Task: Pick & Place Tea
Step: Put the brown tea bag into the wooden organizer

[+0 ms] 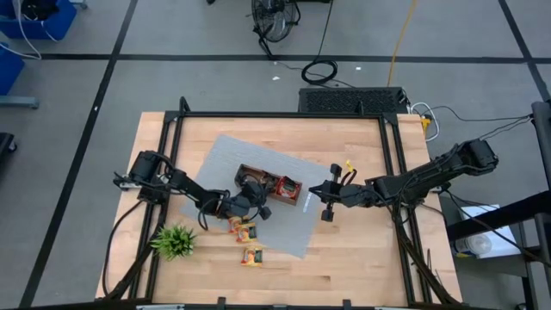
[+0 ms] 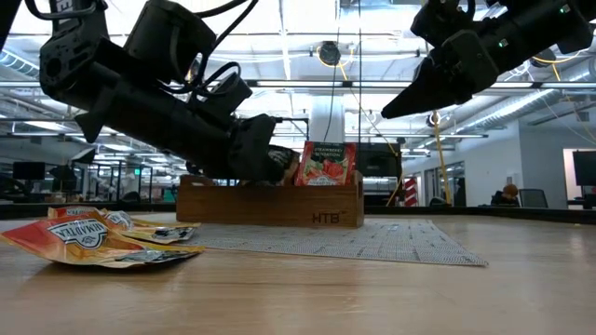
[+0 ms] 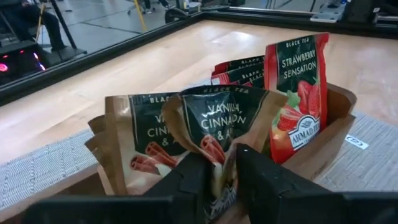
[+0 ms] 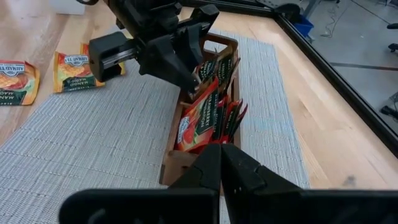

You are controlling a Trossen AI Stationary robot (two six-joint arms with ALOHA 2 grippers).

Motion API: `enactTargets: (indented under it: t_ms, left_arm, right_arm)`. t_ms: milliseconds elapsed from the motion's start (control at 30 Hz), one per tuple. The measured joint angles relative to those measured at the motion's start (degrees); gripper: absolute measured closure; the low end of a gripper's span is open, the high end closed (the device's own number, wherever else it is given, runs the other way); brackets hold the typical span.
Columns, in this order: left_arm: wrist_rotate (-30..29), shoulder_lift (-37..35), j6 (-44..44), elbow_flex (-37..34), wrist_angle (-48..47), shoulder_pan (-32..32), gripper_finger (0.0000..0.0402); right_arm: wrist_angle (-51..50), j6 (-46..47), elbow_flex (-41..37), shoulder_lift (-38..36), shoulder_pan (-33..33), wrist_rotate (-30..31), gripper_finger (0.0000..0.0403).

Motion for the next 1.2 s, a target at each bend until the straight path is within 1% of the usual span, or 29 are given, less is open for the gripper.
enactTargets:
  t_ms: [167, 400, 500, 567, 667, 800, 933, 1033, 1067, 1100, 1200]
  left_arm:
    - [0.0, 0.0, 0.4, 0.0, 0.4, -1.0, 0.0253]
    - [0.0, -0.1, 1.7, -0.1, 1.3, -3.2, 0.0157]
    - [0.0, -1.8, 3.8, -0.2, 0.8, -4.3, 0.0126]
    - [-2.2, -3.8, 4.0, -0.2, 0.0, -5.1, 0.0112]
    - [-5.9, -7.7, 6.5, -0.1, -2.8, -5.9, 0.0101]
    - [-9.4, -12.3, 7.7, -0.1, -8.8, -6.6, 0.0101]
    - [-10.0, -15.3, 5.6, -0.1, -16.5, -6.5, 0.0112]
    - [-9.8, -15.8, 1.2, -0.1, -20.8, -6.5, 0.0121]
    - [-8.1, -15.7, -0.8, -0.1, -22.3, -6.6, 0.0124]
    - [-4.5, -15.7, -2.4, -0.1, -23.5, -6.6, 0.0127]
    - [11.1, -14.6, -6.3, -0.1, -25.6, -5.7, 0.0132]
  right_arm:
    - [0.0, 0.0, 0.0, 0.0, 0.0, -0.1, 0.0403]
    - [0.0, 0.0, 0.0, 0.0, 0.0, -0.2, 0.0403]
    - [0.0, 0.0, 0.0, 0.0, 0.0, -0.2, 0.0403]
    - [0.0, 0.0, 0.0, 0.0, 0.0, -0.2, 0.0403]
    - [0.0, 0.0, 0.0, 0.0, 0.0, -0.2, 0.0403]
    - [0.0, 0.0, 0.0, 0.0, 0.0, -0.2, 0.0403]
    - [0.0, 0.0, 0.0, 0.0, 0.0, -0.2, 0.0403]
    - [-0.1, 0.1, 0.0, 0.0, 0.0, -0.2, 0.0403]
    - [-0.2, 0.1, 0.0, 0.0, 0.0, -0.2, 0.0403]
    - [-0.2, 0.2, 0.0, 0.0, 0.0, -0.2, 0.0403]
    - [-0.4, 0.2, 0.0, 0.0, 0.0, -0.2, 0.0403]
